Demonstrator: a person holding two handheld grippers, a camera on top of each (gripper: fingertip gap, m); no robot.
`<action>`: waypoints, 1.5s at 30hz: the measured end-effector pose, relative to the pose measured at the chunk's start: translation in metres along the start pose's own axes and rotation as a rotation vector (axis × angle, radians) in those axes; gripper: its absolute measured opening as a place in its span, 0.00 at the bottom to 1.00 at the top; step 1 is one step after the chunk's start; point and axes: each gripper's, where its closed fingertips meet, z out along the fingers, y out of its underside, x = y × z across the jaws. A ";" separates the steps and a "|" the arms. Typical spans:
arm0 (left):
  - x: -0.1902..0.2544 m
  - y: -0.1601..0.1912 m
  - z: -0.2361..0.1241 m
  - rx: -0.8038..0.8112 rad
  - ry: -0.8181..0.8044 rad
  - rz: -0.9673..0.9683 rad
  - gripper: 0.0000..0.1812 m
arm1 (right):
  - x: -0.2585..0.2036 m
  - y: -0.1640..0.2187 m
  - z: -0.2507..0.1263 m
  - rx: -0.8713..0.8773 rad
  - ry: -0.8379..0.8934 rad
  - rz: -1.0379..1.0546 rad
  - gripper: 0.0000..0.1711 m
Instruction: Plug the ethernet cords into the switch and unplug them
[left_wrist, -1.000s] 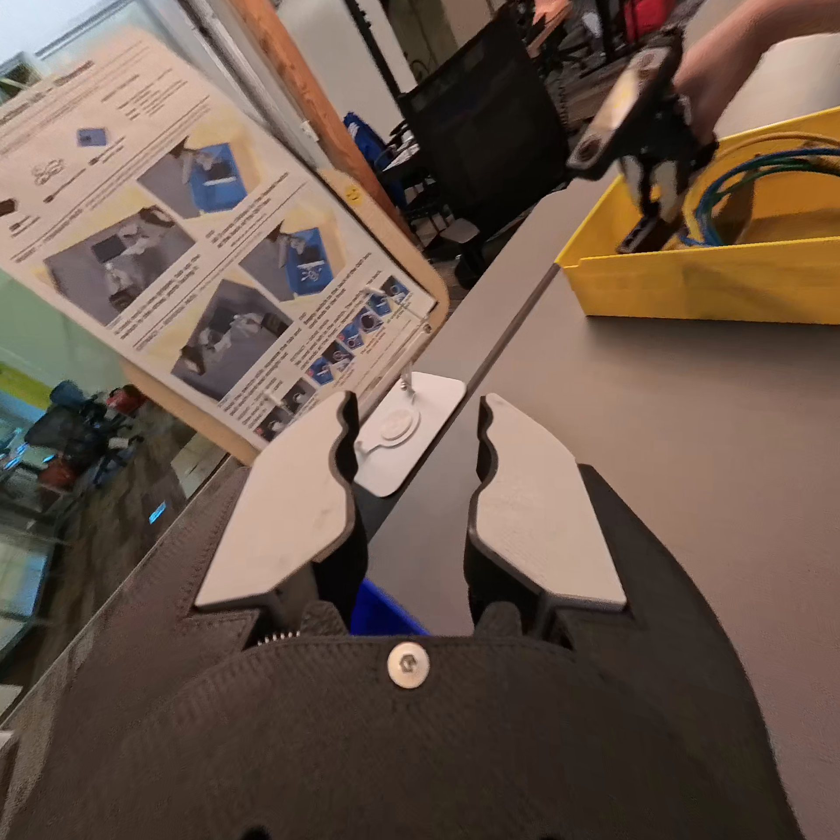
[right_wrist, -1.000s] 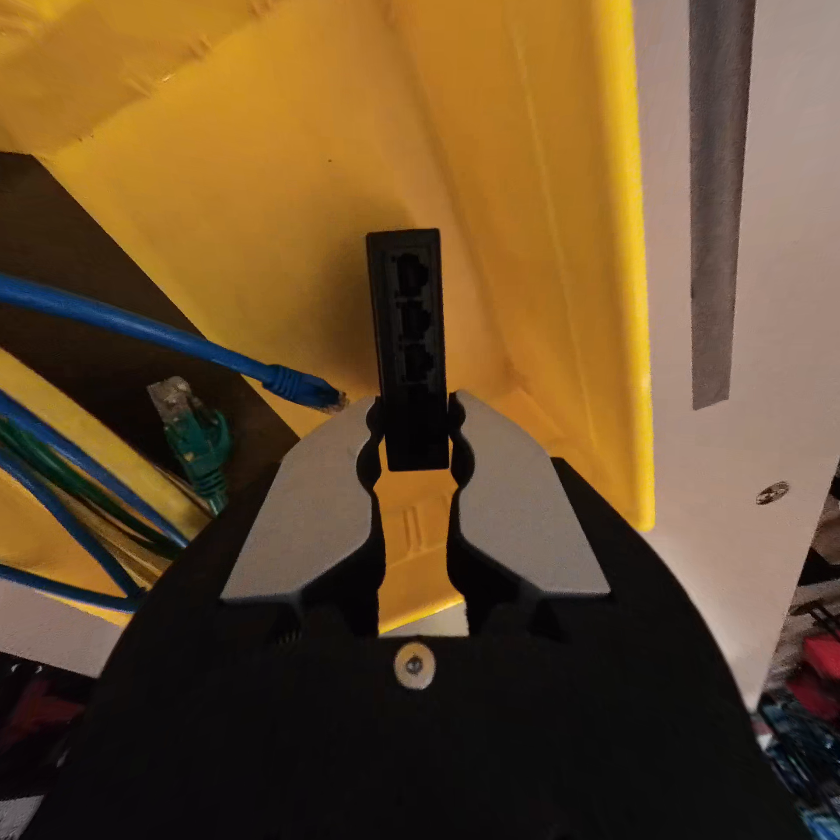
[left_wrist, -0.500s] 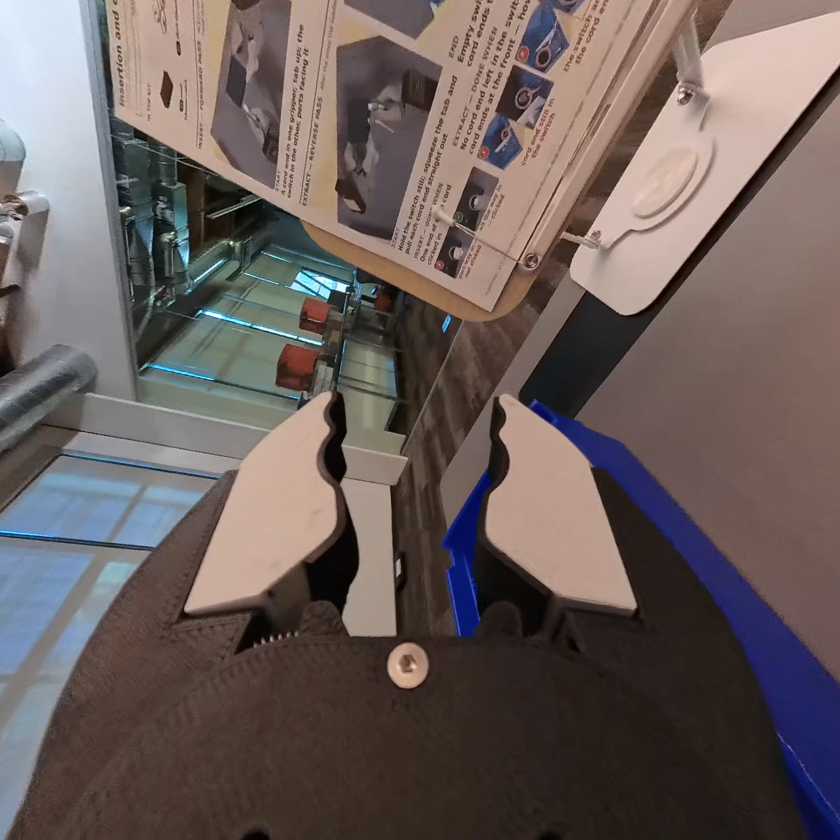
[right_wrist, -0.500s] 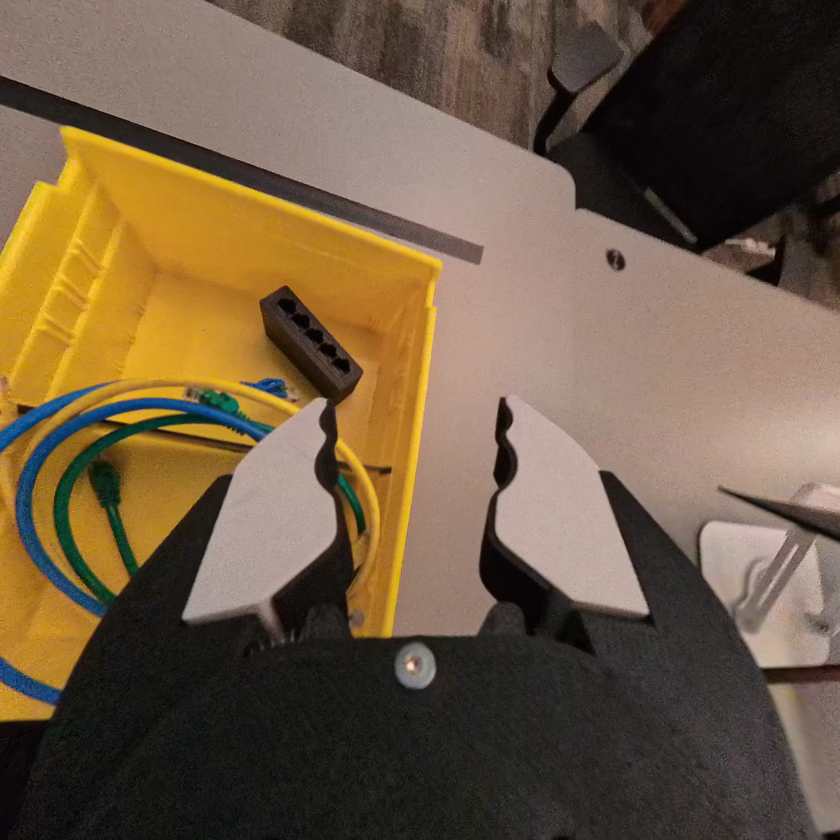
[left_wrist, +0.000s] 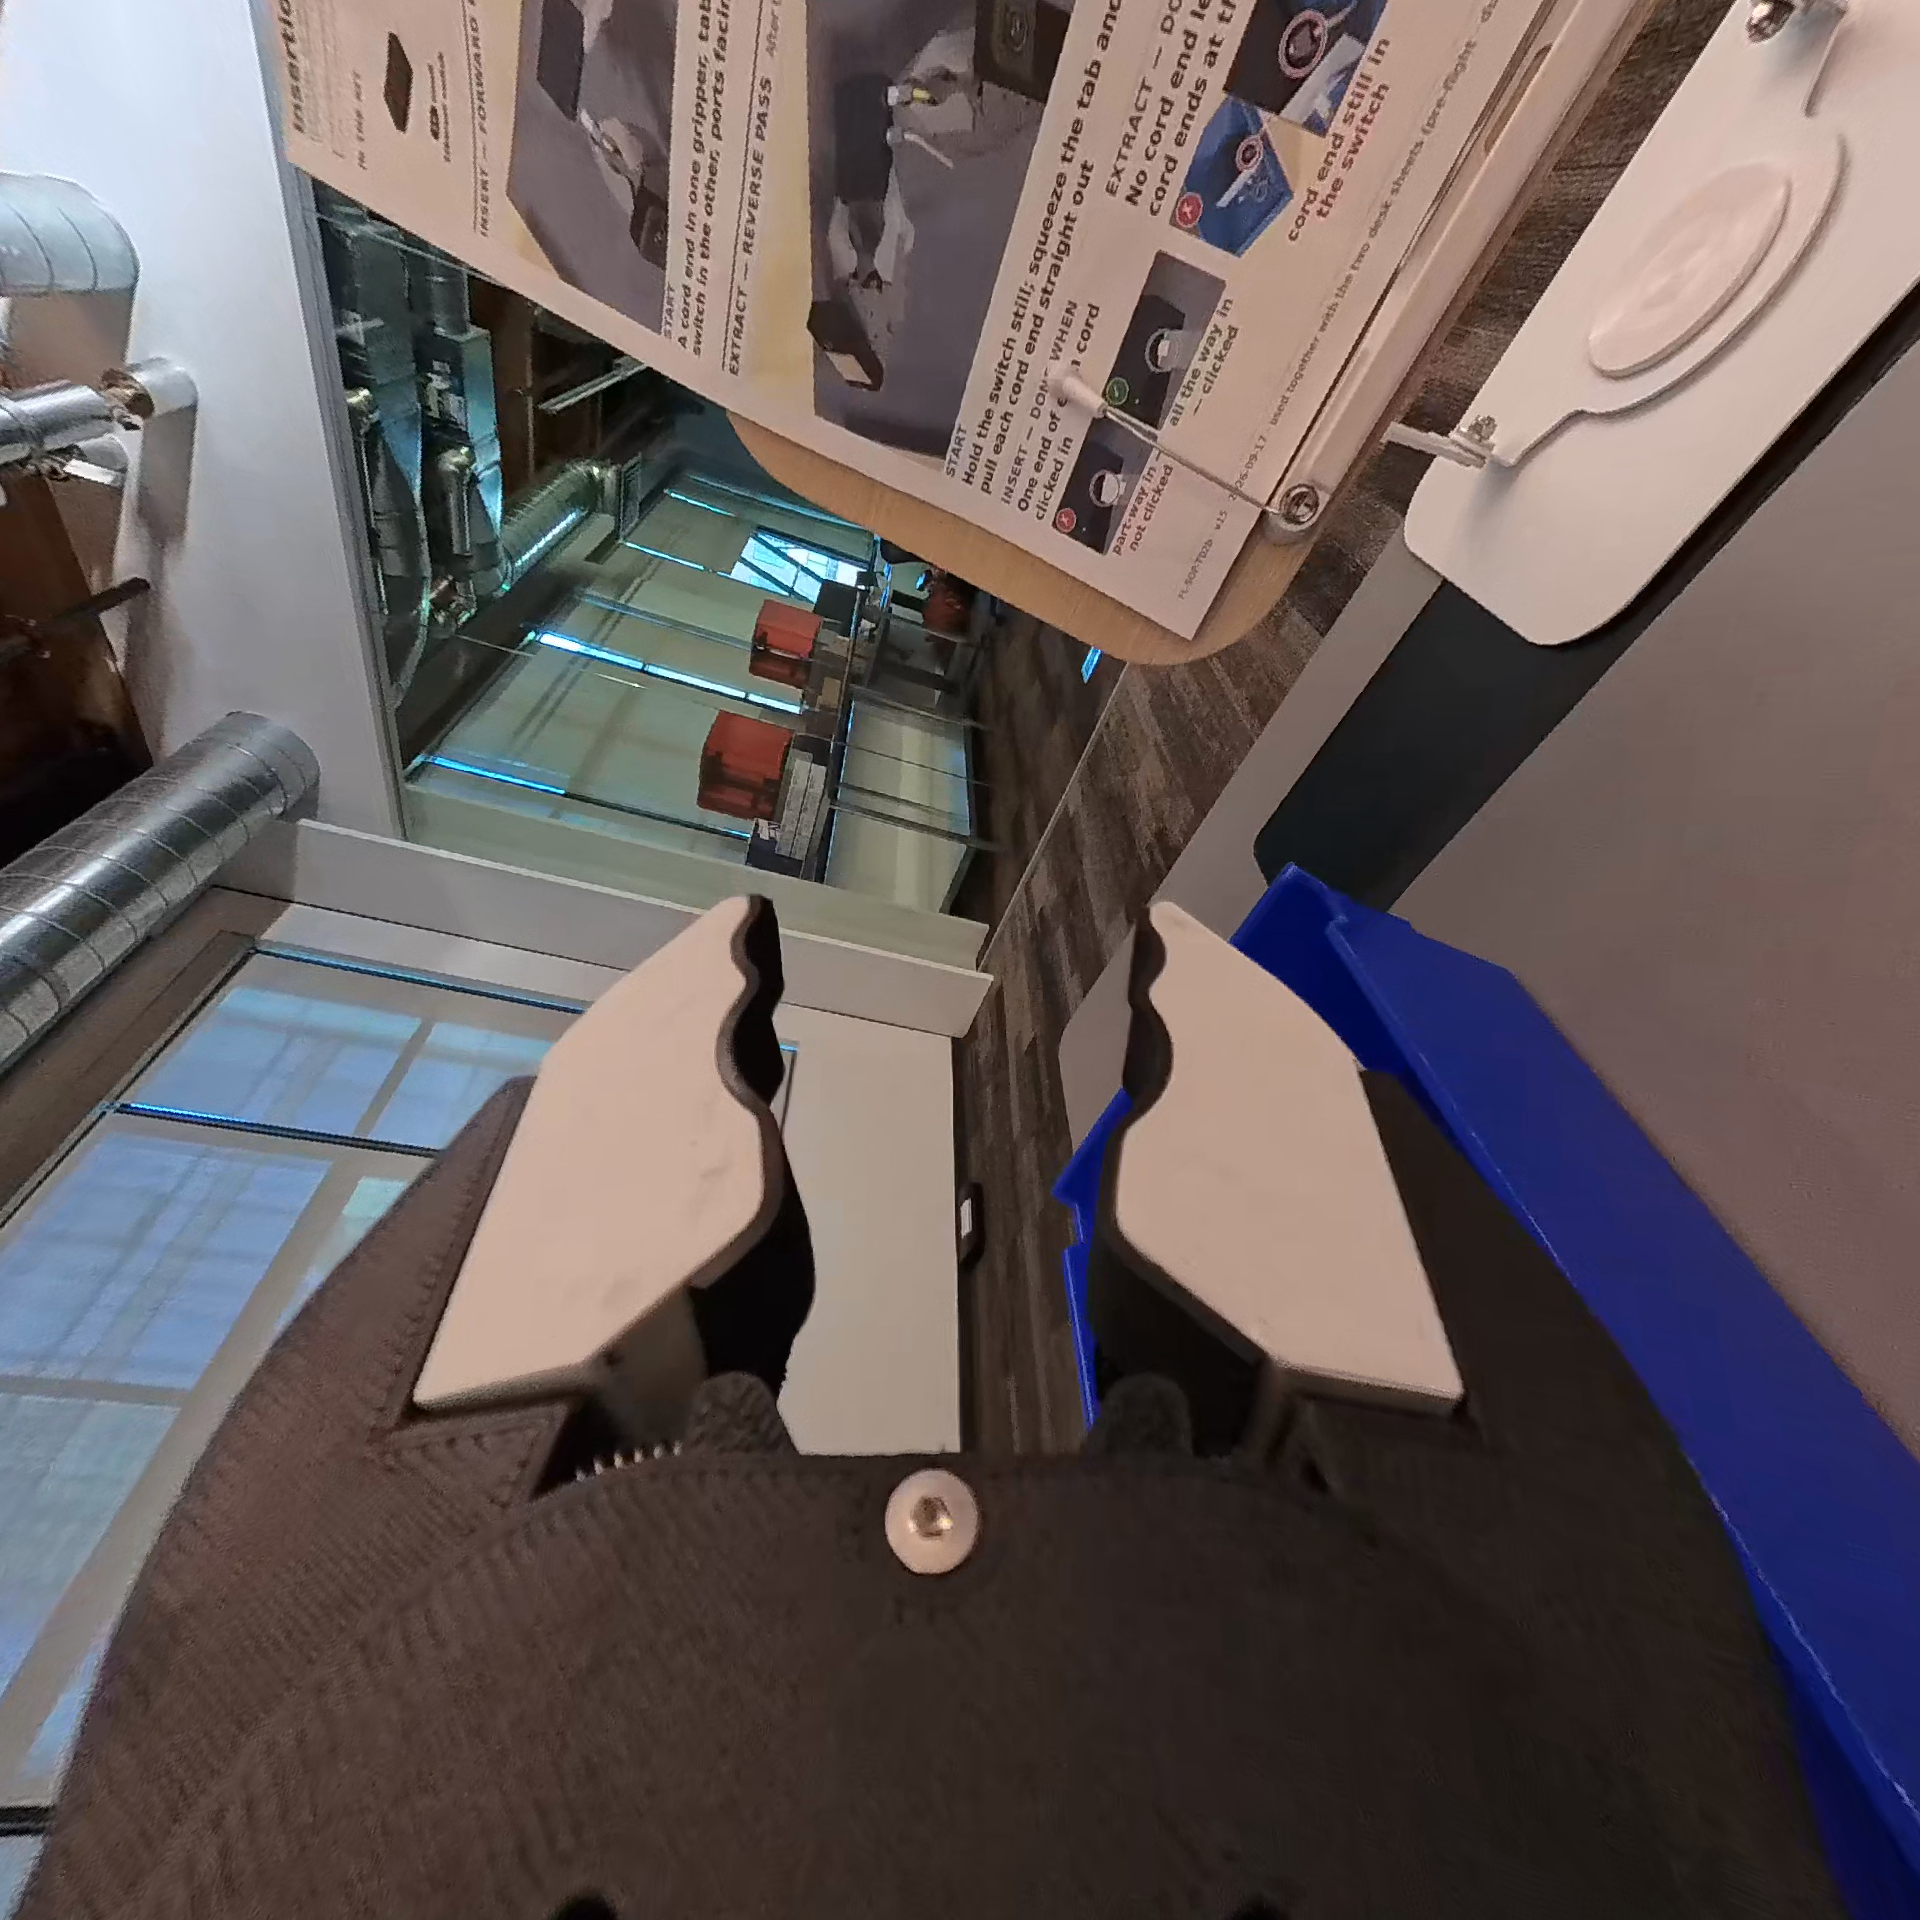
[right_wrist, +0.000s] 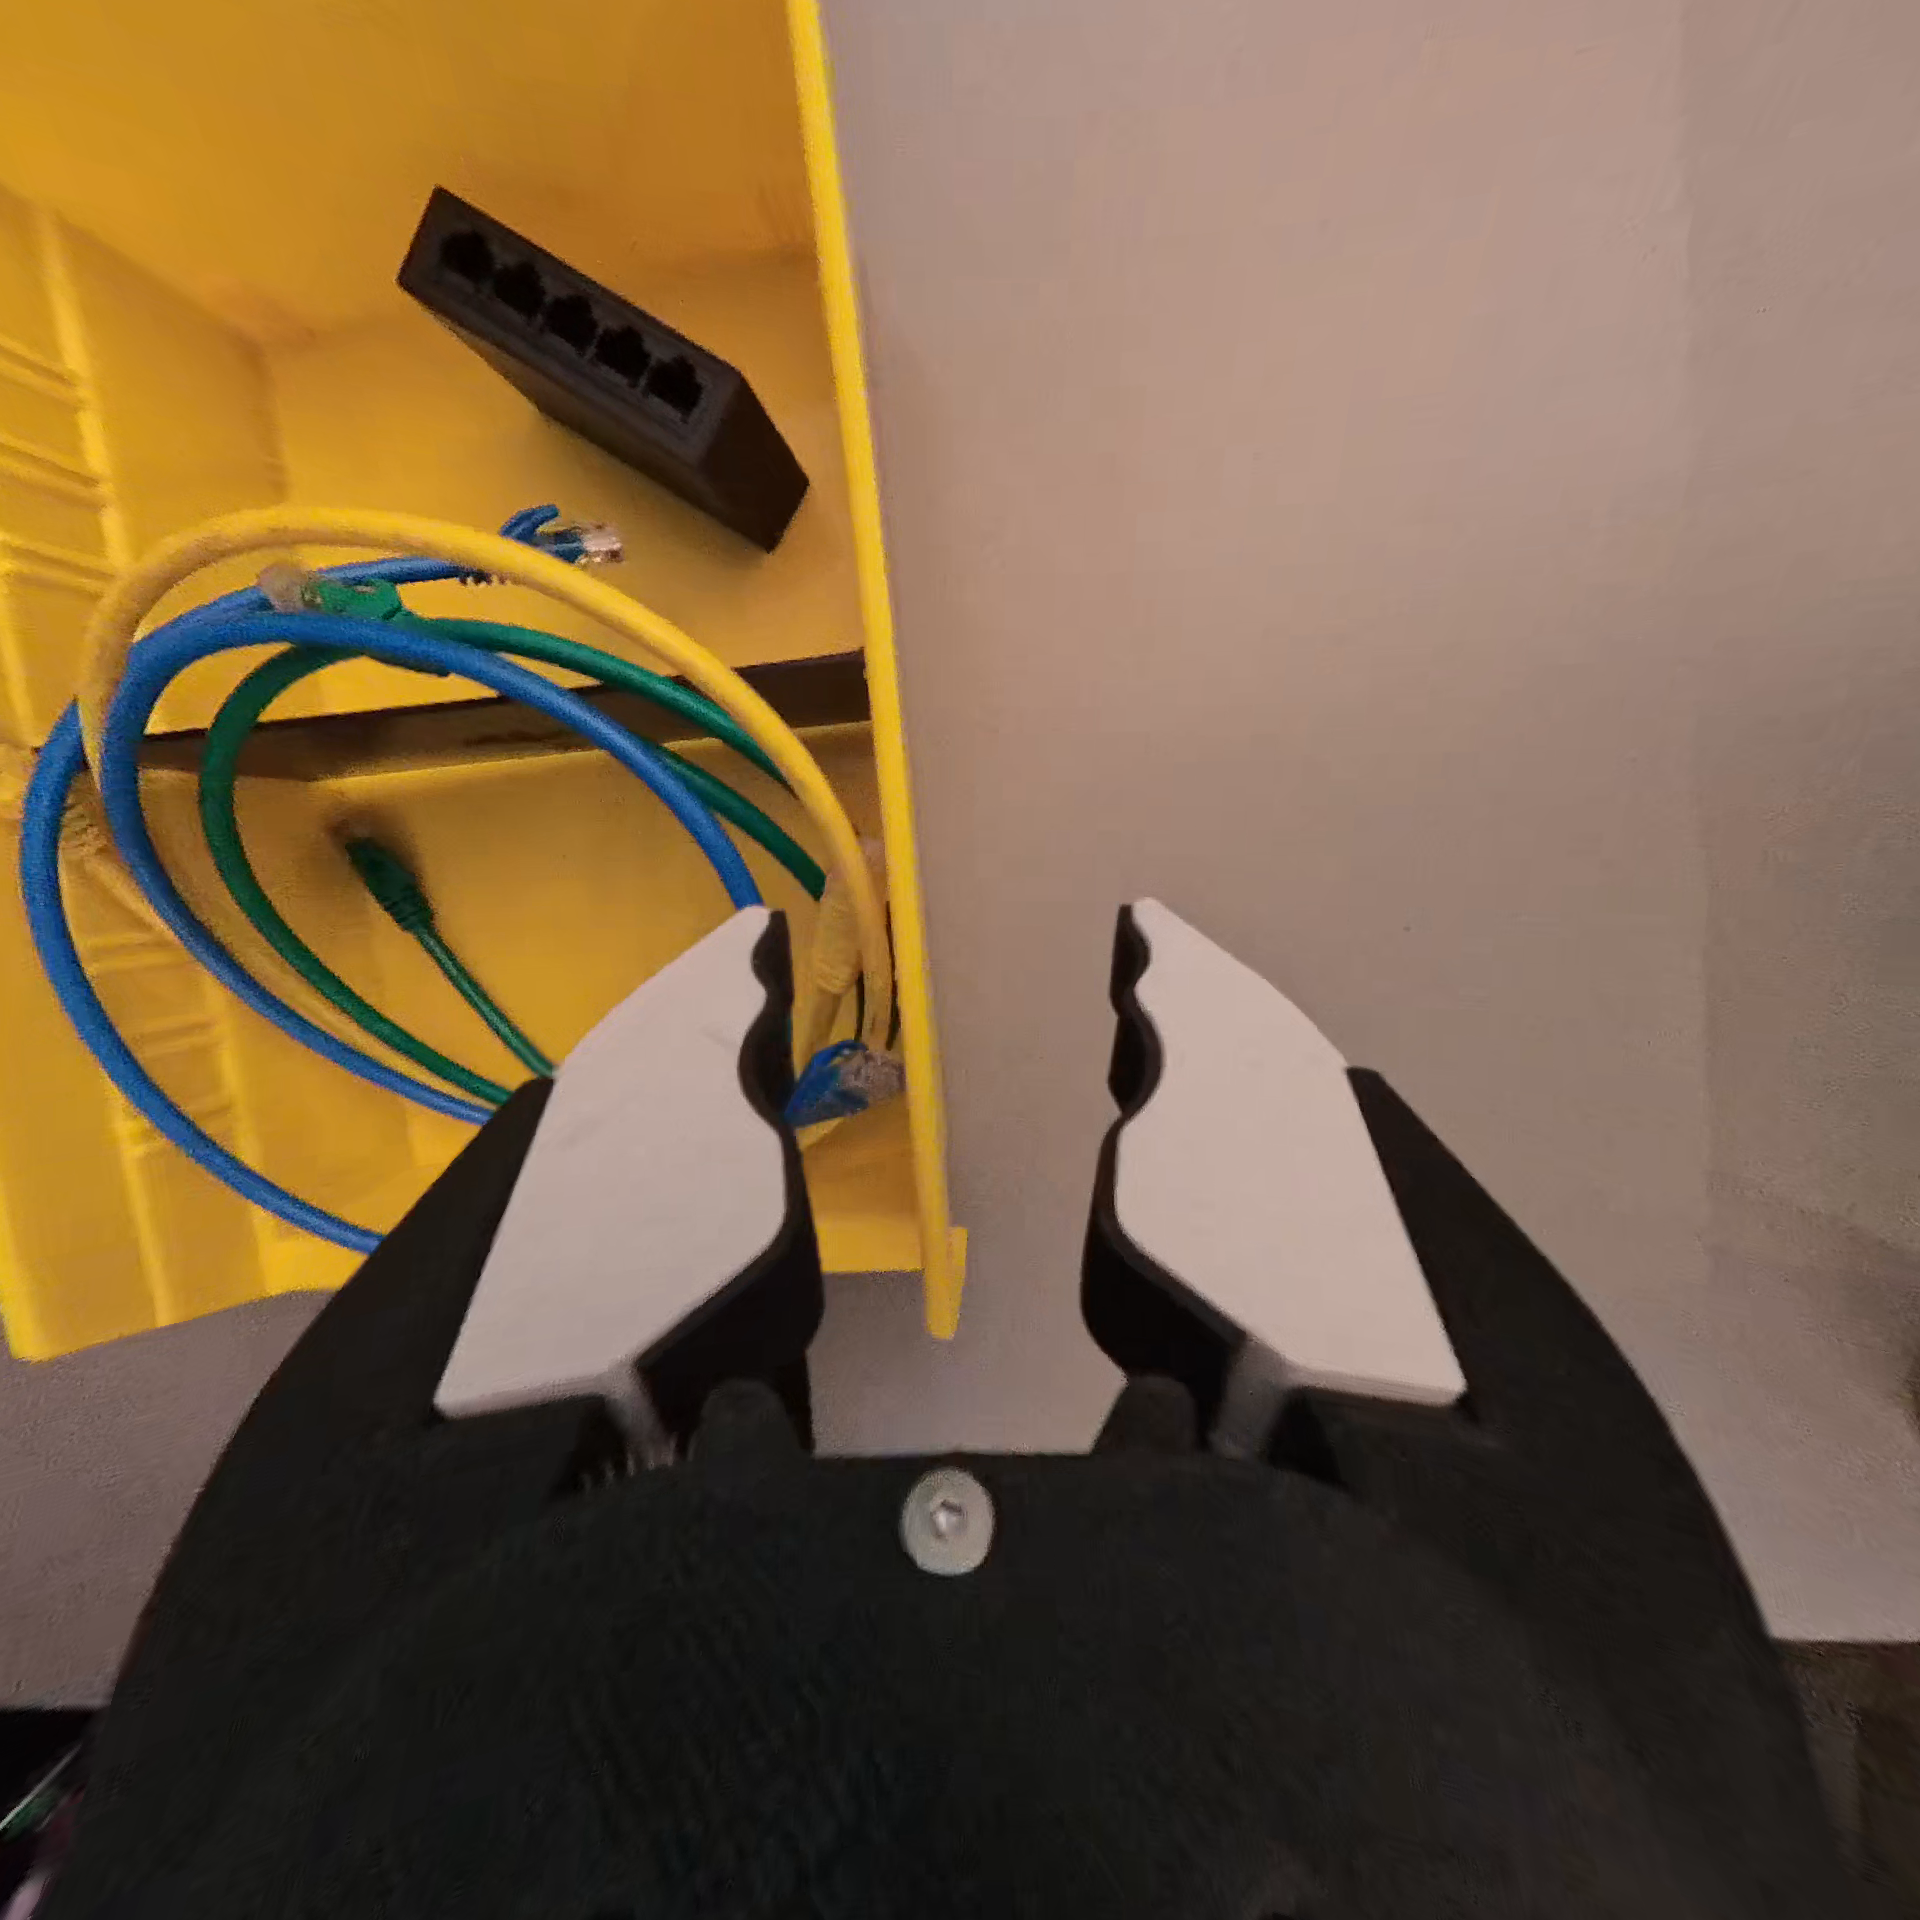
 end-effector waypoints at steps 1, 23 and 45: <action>0.001 0.001 0.000 -0.002 0.005 -0.006 0.36 | -0.001 0.006 0.003 -0.033 -0.006 -0.015 0.35; 0.020 0.265 -0.028 -0.739 0.559 -1.136 0.43 | -0.037 0.042 0.046 -0.385 -0.070 -0.123 0.18; 0.132 0.293 -0.057 -1.031 1.084 -1.050 0.05 | -0.035 0.033 0.037 -0.312 -0.074 -0.112 0.03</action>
